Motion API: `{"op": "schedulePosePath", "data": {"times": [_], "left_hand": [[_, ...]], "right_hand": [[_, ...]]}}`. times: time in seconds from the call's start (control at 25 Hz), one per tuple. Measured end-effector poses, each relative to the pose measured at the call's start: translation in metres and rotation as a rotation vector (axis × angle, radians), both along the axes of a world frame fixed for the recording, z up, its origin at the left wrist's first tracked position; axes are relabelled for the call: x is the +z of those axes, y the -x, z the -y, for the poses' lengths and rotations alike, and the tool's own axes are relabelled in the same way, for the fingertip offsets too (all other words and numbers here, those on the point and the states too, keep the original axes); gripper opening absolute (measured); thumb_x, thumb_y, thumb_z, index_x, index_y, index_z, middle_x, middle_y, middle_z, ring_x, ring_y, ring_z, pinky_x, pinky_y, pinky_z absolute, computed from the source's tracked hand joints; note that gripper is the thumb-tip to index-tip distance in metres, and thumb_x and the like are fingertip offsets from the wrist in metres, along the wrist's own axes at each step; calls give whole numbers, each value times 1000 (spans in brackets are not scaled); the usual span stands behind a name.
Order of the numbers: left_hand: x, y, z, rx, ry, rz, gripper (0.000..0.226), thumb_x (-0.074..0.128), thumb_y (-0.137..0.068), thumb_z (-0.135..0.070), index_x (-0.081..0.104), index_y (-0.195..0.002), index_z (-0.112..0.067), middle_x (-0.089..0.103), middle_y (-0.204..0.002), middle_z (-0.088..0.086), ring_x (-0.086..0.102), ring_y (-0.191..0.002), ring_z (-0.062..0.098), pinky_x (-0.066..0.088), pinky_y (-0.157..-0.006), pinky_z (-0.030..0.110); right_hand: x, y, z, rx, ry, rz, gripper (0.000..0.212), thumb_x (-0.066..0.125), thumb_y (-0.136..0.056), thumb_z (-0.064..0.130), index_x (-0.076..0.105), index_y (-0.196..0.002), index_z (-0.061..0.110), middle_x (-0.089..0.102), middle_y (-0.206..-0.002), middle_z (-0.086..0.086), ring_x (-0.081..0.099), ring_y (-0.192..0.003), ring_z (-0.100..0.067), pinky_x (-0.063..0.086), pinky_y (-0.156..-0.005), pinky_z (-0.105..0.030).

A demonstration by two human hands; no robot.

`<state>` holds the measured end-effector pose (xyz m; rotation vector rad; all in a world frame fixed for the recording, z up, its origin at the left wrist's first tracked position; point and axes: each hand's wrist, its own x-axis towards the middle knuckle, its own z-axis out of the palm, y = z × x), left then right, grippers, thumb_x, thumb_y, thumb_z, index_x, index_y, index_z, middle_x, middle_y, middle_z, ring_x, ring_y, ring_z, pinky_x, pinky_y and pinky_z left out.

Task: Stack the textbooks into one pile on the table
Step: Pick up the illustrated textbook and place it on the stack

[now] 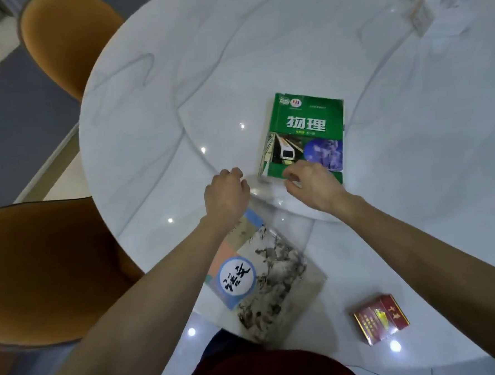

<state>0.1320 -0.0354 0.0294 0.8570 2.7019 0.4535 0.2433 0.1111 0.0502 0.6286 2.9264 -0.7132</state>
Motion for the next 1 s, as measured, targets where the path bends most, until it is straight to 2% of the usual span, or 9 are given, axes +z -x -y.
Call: {"op": "schedulePosePath", "data": {"times": [0.16,0.32,0.48,0.6,0.72,0.84,0.92,1.0], "left_hand": [[-12,-24,49,130,-1,65,33,41,-98,-22,58,-122,-8,61,-114,15,59,-105,32,51,-83,43],[-31,-52,87,211,-17,135,33,43,-96,-19,59,-121,-6,61,-113,17,59,-103,35,53,-83,45],[-48,-77,109,304,-16,216,33,42,-97,-16,54,-126,-5,53,-127,19,50,-117,34,48,-87,43],[-56,-91,121,428,-86,240,37,44,-96,-13,47,-132,-5,45,-130,21,47,-115,36,46,-90,41],[-63,-99,125,699,-224,393,46,47,-96,-20,37,-139,-7,44,-128,22,50,-112,39,47,-95,46],[-60,-101,120,1004,-415,617,55,54,-92,-25,33,-141,-10,48,-126,17,55,-110,32,52,-85,39],[-57,-101,120,1132,-530,722,48,57,-90,-18,39,-134,-9,56,-115,10,57,-100,24,47,-72,30],[-55,-100,122,1205,-577,792,21,58,-89,-13,53,-109,-10,58,-97,6,53,-90,22,42,-72,30]], "right_hand": [[-16,-6,40,100,41,115,34,48,-94,25,58,-123,11,61,-118,-11,57,-108,-30,49,-90,-39],[-47,-15,65,94,71,214,38,48,-94,25,52,-129,10,56,-125,-13,54,-113,-31,46,-91,-37],[-72,-33,70,43,47,266,36,51,-93,24,55,-123,4,57,-115,-19,54,-109,-34,44,-86,-35],[-82,-39,72,-5,77,299,32,55,-92,27,58,-109,0,53,-98,-17,53,-104,-34,41,-80,-35],[-88,-37,73,-59,97,302,33,63,-87,28,60,-102,-1,46,-89,-11,54,-97,-33,34,-71,-30],[-93,-35,72,-109,134,288,40,70,-83,28,59,-110,1,56,-103,-19,55,-100,-34,34,-72,-28],[-96,-34,70,-137,163,271,45,72,-81,27,58,-116,2,59,-110,-20,56,-103,-34,38,-75,-30],[-98,-33,69,-152,169,261,46,74,-80,26,57,-117,3,60,-111,-21,57,-103,-34,43,-81,-33]]}}
